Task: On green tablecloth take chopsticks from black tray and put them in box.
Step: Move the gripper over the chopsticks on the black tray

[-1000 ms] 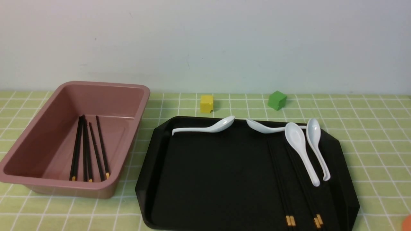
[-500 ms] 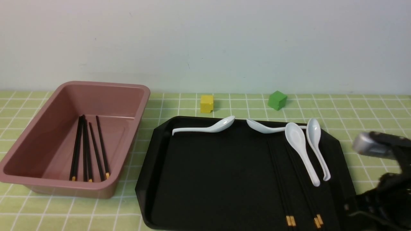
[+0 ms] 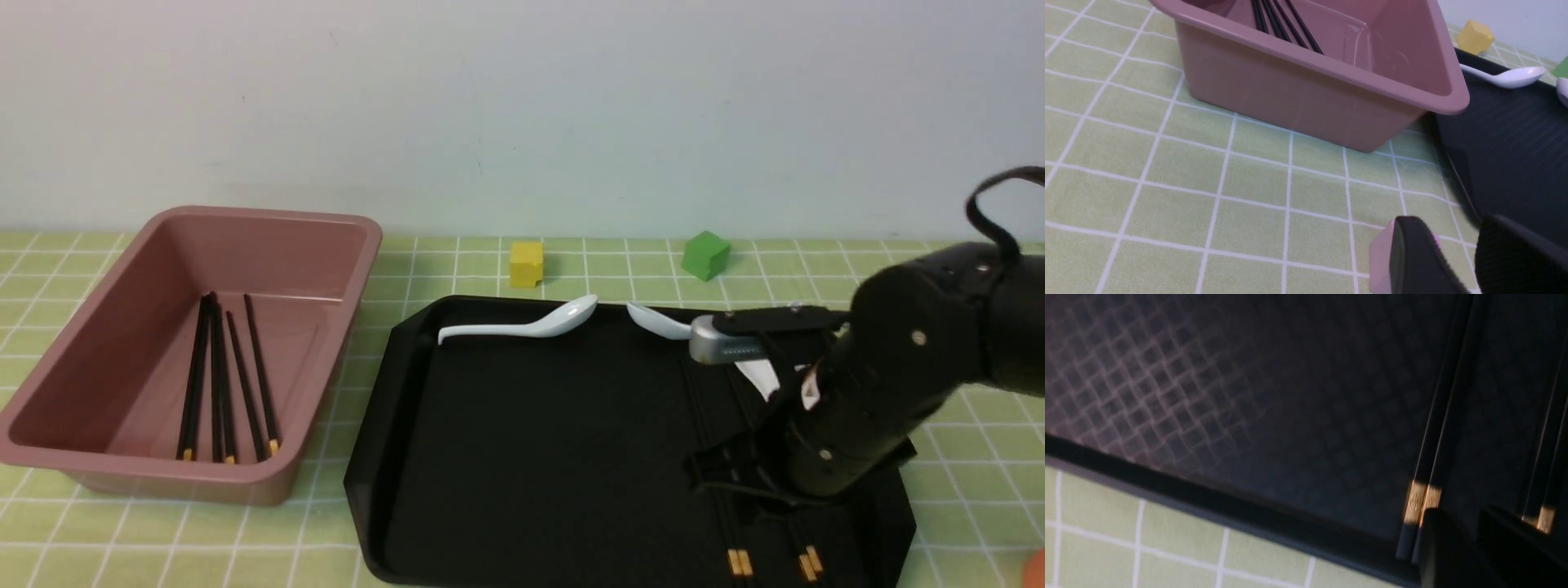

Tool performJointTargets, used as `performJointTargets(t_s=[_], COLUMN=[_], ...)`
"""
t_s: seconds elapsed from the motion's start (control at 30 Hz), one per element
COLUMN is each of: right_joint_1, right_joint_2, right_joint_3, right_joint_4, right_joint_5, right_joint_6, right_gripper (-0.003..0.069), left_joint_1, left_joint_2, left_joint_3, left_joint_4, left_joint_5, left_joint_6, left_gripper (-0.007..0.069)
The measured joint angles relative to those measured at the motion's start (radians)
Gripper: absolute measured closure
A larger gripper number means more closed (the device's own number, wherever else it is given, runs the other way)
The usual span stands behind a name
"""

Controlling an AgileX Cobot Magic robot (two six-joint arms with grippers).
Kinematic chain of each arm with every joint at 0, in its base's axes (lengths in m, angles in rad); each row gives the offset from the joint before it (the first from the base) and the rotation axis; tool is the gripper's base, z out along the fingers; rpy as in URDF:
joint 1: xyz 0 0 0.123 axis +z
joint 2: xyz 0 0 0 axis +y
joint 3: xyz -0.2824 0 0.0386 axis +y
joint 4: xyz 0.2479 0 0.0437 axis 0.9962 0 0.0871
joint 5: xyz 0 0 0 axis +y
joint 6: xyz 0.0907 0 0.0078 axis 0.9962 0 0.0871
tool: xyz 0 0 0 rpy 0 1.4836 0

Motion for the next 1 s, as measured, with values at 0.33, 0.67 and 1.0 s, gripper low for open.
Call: performJointTargets(t_s=[0.33,0.67,1.0], right_joint_1=[0.0,0.001,0.001], right_joint_2=[0.165,0.224,0.13], right_joint_3=[-0.049,-0.063,-0.056], right_joint_4=[-0.047,-0.074,-0.043], right_joint_5=[-0.03,-0.012,0.054], right_joint_6=[0.018,0.018,0.019], right_gripper=[0.031,0.0449,0.0521], left_joint_1=[0.0,0.0,0.0], left_joint_2=[0.0,0.0,0.0], left_joint_3=[0.0,0.0,0.0], left_joint_4=[0.0,0.0,0.0], left_joint_5=[0.0,0.0,0.0], left_joint_6=[0.0,0.0,0.0], left_gripper=[0.0386,0.0386,0.0386])
